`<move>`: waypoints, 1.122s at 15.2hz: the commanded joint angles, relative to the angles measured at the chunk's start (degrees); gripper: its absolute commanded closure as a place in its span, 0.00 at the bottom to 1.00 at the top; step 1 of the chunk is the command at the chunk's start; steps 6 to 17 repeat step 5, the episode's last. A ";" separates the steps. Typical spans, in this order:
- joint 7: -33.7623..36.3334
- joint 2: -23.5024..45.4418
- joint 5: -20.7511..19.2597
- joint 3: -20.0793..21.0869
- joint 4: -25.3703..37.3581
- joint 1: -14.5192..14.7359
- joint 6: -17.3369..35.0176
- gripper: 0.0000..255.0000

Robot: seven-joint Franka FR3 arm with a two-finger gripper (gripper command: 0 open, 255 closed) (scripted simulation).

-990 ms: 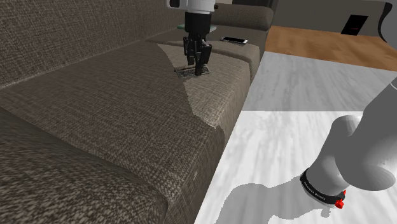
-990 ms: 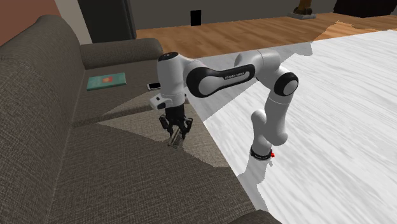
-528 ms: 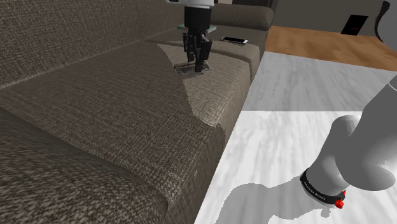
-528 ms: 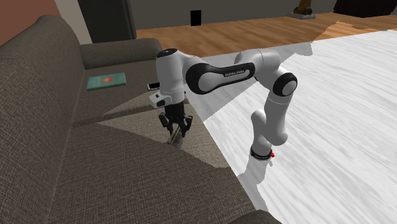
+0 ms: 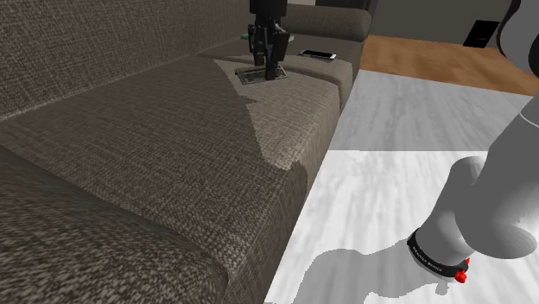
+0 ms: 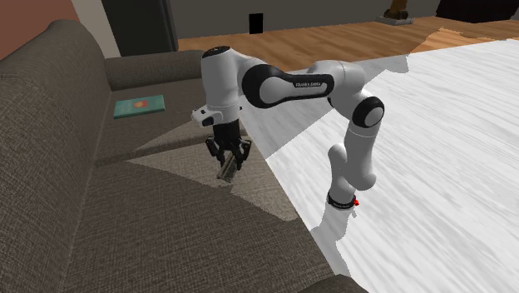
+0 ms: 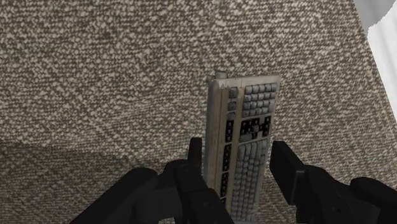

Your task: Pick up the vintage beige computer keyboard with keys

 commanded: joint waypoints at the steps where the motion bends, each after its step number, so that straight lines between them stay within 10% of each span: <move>1: 0.20 0.83 0.01 0.00 2.67 0.00 -1.86 1.00; 17: 0.41 1.88 0.03 -0.01 5.79 -0.01 -3.91 1.00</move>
